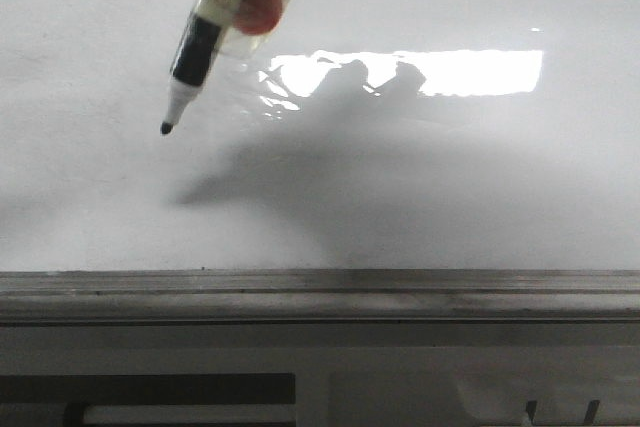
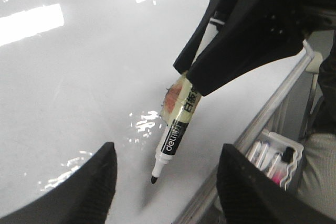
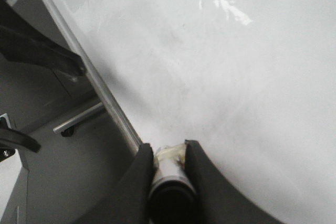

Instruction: Write number 6 on whiteboard

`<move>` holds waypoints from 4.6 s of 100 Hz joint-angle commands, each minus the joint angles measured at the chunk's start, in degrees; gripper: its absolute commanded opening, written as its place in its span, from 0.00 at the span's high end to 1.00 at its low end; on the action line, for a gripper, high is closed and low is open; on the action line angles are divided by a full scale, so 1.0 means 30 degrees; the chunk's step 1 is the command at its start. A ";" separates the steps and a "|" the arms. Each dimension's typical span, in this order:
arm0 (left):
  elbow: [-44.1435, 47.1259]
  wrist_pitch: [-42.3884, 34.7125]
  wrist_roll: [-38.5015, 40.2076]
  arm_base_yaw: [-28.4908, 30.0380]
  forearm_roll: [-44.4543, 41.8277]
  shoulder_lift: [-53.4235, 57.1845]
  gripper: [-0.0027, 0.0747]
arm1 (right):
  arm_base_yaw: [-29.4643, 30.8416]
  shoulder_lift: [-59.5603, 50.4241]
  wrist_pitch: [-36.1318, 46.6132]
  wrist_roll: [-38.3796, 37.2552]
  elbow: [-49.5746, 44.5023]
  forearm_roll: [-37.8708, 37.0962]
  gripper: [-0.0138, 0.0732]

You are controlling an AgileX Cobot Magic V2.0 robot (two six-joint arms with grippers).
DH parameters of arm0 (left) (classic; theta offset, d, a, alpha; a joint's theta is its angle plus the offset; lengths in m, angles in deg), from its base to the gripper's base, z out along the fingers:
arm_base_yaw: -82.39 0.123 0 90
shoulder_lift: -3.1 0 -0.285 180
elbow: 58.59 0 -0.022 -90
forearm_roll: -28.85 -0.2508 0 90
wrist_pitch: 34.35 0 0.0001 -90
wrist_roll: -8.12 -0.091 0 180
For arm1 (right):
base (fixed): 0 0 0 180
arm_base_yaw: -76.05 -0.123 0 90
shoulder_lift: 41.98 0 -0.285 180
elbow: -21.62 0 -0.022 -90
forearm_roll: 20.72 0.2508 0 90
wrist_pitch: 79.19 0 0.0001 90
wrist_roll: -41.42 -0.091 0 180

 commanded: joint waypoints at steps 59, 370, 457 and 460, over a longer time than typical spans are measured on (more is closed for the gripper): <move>-0.0534 -0.2902 0.0126 0.4516 0.1011 0.0451 0.47 | 0.3283 0.0009 0.2363 -0.0064 0.1725 0.0371 0.92; -0.0534 -0.7585 -0.0014 0.0170 -0.3241 -1.0100 0.47 | 0.0009 0.1327 -0.1291 -0.0336 0.1110 0.1131 0.91; -0.0534 -0.6522 0.0382 0.0170 -0.2284 -1.0100 0.99 | 0.0101 0.1327 -0.0469 -0.0336 0.1110 0.1131 0.40; -0.0534 -0.6031 0.0759 0.0170 -0.1470 -0.9936 0.99 | 0.0202 0.1327 -0.0468 -0.0336 0.1110 0.1131 0.35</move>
